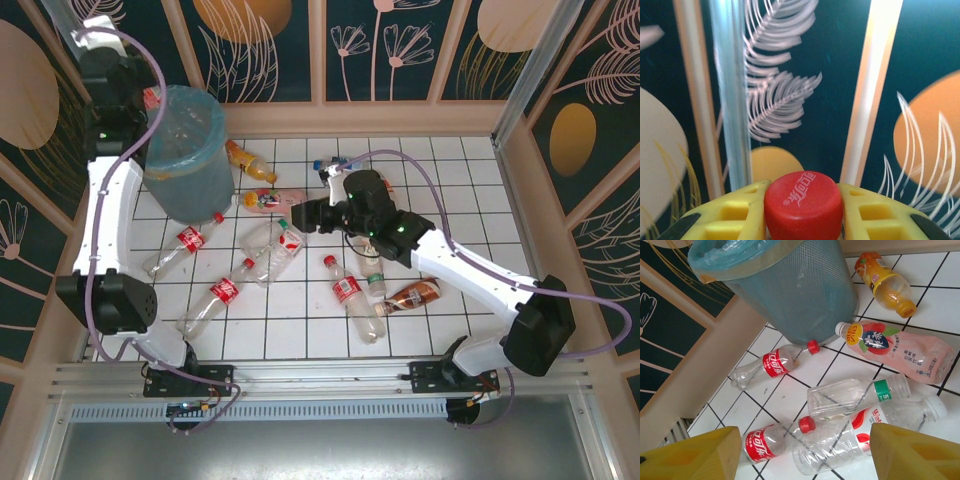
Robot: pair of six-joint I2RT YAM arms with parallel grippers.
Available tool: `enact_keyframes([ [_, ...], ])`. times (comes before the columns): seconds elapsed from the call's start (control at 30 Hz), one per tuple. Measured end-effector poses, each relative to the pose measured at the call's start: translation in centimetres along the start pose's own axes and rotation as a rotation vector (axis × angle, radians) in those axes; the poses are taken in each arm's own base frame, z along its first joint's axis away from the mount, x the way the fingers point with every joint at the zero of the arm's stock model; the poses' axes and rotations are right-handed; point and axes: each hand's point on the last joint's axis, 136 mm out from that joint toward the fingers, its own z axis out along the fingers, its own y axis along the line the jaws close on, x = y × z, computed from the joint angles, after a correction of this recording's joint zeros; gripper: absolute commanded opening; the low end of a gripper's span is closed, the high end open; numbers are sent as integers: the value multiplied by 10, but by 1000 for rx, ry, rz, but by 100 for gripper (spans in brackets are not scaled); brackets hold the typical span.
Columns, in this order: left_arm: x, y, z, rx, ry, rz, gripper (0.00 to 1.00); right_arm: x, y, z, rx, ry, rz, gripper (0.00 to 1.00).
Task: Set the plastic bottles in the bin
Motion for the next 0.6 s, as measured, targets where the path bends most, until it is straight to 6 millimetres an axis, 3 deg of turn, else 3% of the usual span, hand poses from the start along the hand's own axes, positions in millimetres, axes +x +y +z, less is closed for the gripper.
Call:
enact_keyframes([
  [0.13, 54, -10, 15, 50, 54, 11, 0, 16, -9, 4, 15, 30, 7, 69],
  [0.23, 67, -17, 24, 81, 56, 5, 1, 23, -13, 6, 23, 46, 14, 70],
  [0.27, 69, -18, 25, 87, 55, 1, 10, 24, -13, 7, 24, 47, 18, 70],
  [0.33, 69, -21, 26, 101, 47, -8, 45, 25, -15, 9, 26, 52, 26, 70],
  [0.4, 66, -24, 26, 116, 34, -20, 66, 27, -16, 11, 27, 59, 32, 71],
  [0.6, 62, -27, 25, 135, 15, -35, 68, 31, -17, 14, 28, 71, 36, 71],
])
